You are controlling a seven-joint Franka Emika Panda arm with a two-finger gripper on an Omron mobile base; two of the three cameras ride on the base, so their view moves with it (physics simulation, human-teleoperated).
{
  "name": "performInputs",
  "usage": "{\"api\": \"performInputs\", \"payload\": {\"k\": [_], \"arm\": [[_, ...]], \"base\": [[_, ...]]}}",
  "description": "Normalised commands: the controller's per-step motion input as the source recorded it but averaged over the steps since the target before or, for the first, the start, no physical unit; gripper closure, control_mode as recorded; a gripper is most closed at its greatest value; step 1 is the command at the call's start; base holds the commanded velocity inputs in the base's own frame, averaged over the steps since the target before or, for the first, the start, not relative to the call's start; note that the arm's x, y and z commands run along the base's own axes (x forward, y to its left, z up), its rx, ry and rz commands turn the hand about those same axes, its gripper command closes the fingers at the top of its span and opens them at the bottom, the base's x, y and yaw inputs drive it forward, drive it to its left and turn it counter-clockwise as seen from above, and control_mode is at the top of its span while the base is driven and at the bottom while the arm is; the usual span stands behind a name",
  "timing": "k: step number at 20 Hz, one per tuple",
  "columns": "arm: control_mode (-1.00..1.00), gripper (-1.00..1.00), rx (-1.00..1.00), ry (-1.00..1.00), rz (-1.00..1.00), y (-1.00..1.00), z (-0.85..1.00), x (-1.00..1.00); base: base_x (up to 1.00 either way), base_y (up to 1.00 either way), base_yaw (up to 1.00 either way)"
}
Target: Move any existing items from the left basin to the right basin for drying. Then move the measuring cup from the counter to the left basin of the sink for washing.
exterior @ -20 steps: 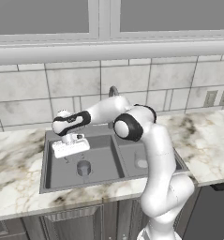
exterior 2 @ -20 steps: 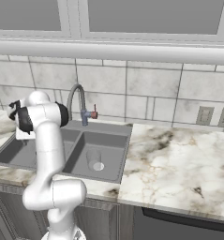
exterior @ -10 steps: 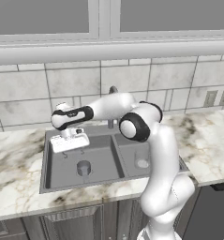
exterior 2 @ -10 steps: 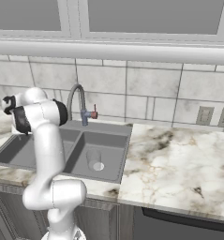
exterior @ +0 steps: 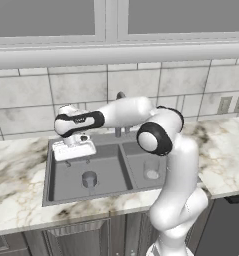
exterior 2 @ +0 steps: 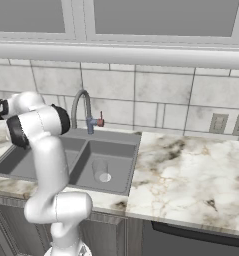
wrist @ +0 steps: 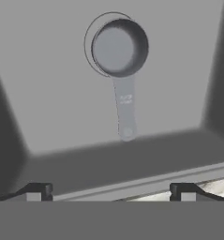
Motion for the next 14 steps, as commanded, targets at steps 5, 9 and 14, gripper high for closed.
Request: {"api": "performInputs", "payload": {"k": [5, 9, 14], "arm": [[-1.0, -1.0, 0.0, -0.1, -0.05, -0.07, 0.24, -0.57], [-1.0, -1.0, 0.0, -0.09, -0.04, -0.06, 0.18, -0.59], [-1.0, -1.0, 0.0, -0.09, -0.03, -0.05, 0.15, -0.58]], "base": [[0.0, 0.0, 0.0], [0.0, 0.0, 0.0], [0.0, 0.0, 0.0]]}}
